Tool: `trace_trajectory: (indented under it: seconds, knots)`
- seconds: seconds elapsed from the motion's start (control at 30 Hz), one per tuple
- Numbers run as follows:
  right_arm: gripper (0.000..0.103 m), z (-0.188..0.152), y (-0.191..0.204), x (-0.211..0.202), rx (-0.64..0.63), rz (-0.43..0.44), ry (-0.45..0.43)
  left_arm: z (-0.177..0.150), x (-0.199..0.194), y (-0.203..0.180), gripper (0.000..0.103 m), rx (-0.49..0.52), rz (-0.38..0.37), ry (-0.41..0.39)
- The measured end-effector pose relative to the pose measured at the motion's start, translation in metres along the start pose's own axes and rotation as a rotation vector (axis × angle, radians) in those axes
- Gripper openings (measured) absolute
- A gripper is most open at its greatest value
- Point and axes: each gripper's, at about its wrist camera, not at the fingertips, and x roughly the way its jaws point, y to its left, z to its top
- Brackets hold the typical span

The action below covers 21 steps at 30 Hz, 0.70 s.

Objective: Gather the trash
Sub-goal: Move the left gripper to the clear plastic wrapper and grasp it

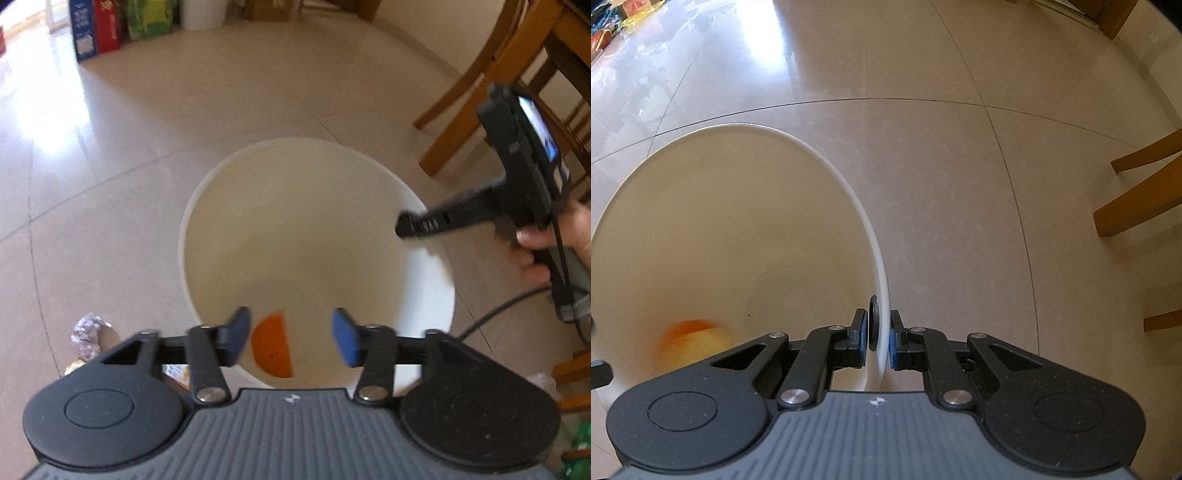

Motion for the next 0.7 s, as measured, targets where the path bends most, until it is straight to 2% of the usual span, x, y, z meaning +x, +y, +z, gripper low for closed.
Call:
trace_trajectory:
  seconds: [0.07, 0.2, 0.37, 0.5, 0.7]
  knots:
    - [0.013, 0.0, 0.001, 0.0, 0.0, -0.002, 0.0, 0.001, -0.01, 0.006, 0.069, -0.002, 0.017, -0.03]
    - [0.013, 0.0, 0.0, 0.0, 0.004, 0.003, 0.001, 0.004, -0.028, 0.027, 0.074, -0.043, 0.044, -0.066]
    - [0.013, 0.0, -0.002, 0.0, 0.007, 0.006, 0.0, -0.001, -0.048, 0.06, 0.094, -0.094, 0.153, -0.124]
    - [0.013, 0.0, -0.003, 0.0, 0.008, 0.007, -0.001, -0.017, -0.051, 0.09, 0.096, -0.127, 0.241, -0.141]
    - [0.013, -0.001, -0.005, 0.001, 0.012, 0.012, -0.004, -0.062, -0.037, 0.128, 0.097, -0.217, 0.322, -0.095]
